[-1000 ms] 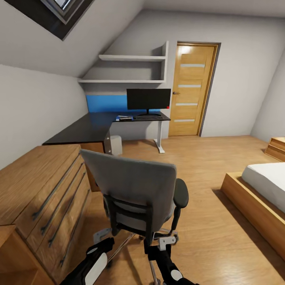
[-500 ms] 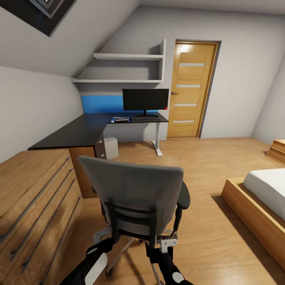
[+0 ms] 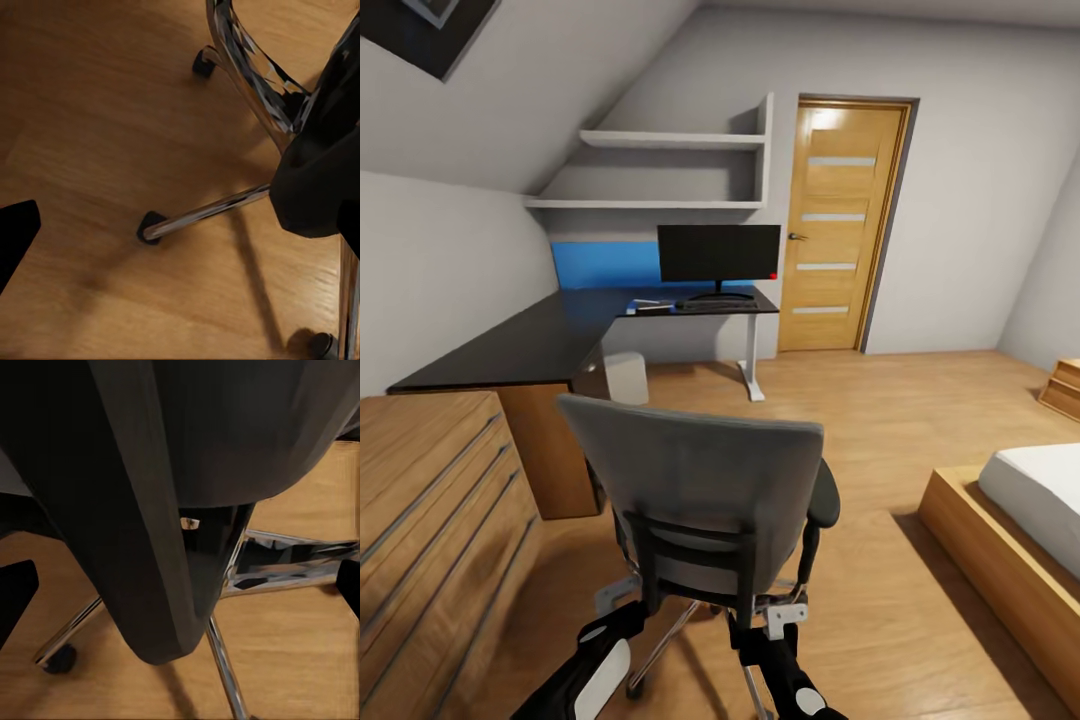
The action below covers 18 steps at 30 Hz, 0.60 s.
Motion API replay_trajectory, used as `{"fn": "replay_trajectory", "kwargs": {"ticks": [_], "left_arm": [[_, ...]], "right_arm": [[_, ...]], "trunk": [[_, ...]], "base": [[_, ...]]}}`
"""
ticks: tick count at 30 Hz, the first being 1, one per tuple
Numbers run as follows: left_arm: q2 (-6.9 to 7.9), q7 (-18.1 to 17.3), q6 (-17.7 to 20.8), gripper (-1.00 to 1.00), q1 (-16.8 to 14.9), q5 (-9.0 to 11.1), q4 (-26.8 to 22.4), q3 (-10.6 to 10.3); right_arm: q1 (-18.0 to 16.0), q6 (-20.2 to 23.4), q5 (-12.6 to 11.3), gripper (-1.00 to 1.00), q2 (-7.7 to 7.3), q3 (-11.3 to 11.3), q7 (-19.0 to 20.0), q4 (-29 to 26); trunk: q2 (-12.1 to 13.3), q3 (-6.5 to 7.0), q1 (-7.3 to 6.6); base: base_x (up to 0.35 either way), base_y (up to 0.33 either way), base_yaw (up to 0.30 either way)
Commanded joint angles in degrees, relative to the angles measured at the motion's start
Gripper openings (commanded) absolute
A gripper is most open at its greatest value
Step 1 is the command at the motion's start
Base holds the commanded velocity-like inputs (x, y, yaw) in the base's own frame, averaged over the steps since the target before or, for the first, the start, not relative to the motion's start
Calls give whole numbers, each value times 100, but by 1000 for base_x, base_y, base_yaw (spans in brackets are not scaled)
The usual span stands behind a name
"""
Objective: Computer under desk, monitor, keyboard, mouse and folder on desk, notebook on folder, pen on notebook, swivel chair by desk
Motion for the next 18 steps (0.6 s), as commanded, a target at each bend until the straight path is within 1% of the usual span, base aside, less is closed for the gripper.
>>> {"fn": "replay_trajectory", "kwargs": {"ticks": [1, 5, 10, 14, 18], "left_arm": [[6, 21, 13, 100, -4, 24, -17, -33], [10, 21, 13, 100, -4, 31, -17, -27], [11, 21, 16, 100, -4, 34, -10, -27], [11, 18, 16, 100, -4, 37, -8, -27], [11, 19, 15, 100, -4, 37, -8, -27]], "right_arm": [[-7, -25, -41, 100, -3, 33, -49, -1], [-7, -25, -40, 100, -2, 35, -49, -1], [-7, -31, -40, 100, -2, 35, -49, -1], [-7, -149, -36, 100, -2, 36, -49, 7], [-4, -179, -35, 100, -2, 35, -49, 9]], "trunk": [[-2, -5, 2], [-2, -5, 2], [-2, -5, 2], [-2, -5, 2], [-2, -5, 2]], "base": [[282, -183, 25], [282, -183, 96], [282, -183, 186], [282, -183, 189], [282, -183, 150]]}}
